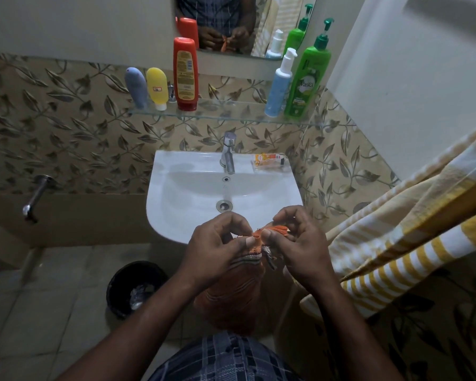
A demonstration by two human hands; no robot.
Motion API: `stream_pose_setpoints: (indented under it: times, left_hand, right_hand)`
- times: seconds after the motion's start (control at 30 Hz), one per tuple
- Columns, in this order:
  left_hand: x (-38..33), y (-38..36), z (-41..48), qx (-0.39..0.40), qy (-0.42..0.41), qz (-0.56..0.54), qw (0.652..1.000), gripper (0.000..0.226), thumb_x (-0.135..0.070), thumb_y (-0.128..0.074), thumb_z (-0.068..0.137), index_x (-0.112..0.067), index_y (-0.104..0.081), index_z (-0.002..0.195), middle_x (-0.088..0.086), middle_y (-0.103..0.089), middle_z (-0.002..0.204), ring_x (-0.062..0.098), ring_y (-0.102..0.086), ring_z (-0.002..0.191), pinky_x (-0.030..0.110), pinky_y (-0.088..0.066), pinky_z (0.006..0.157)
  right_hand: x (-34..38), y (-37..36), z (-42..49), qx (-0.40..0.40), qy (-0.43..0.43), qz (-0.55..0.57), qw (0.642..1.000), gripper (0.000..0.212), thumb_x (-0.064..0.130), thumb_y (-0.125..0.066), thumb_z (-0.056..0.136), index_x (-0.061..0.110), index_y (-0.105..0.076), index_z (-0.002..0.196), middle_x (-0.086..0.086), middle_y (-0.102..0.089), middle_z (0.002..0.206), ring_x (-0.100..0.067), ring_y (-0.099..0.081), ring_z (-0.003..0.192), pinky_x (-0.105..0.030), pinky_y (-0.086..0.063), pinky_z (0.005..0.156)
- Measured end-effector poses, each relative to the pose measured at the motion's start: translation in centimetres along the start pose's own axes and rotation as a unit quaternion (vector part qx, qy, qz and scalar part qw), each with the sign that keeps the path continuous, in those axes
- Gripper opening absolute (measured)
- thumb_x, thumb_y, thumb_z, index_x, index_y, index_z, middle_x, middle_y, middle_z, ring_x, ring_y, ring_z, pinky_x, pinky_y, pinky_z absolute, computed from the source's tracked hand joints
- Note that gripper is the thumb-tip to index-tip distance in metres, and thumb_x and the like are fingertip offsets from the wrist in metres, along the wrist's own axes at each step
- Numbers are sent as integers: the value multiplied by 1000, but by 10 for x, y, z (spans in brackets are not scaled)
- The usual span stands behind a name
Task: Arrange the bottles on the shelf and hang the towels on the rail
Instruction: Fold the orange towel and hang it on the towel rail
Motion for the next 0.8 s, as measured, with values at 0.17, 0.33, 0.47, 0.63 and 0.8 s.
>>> stream_pose_setpoints:
  times: [0.17,0.33,0.47,0.63,0.8]
  left_hand:
    - [-2,-2,0,-18,-25,59,998,10,-26,-73,86,-25,-65,92,-4,-75,88,30,-72,76,54,-59,73]
    - [-3,-4,-2,-16,-24,85,996,11,-24,-73,86,-25,-62,89,-6,-74,83,23,-72,72,50,-59,72]
    - [-4,-5,-2,-19,-29,109,993,17,-16,-76,88,-26,-62,87,-9,-72,79,17,-69,69,45,-57,68]
    - [-7,-6,0,-18,-51,161,985,22,-5,-76,88,-23,-62,86,-16,-70,78,7,-68,66,31,-52,61]
    - [-11,-9,0,-13,-92,193,977,8,-17,-67,87,-20,-60,88,-8,-67,72,15,-65,63,38,-50,59]
  right_hand:
    - [0,-4,-3,9,14,-17,1000,20,25,-81,81,30,-64,90,-5,-74,80,-30,-74,74,-60,-61,69]
    - [-3,-4,-6,-8,-1,-13,1000,25,8,-78,90,29,-63,87,-14,-71,73,-42,-70,70,-60,-59,67]
    - [-4,-5,-8,-14,-16,11,1000,22,11,-73,90,30,-62,87,-25,-68,75,-40,-68,67,-64,-56,66]
    - [-5,-5,-7,-5,-30,31,999,12,21,-70,86,29,-62,87,-20,-71,75,-30,-68,67,-54,-57,66]
    - [-8,-5,-6,4,-32,16,999,12,31,-72,82,31,-62,88,-11,-73,74,-28,-70,68,-60,-58,70]
Point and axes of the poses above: each hand's wrist, its own z-axis towards the middle knuckle, its own y-axis out of the back of the hand, x = y × z, the point moved 2 cm from there along z, towards the middle knuckle
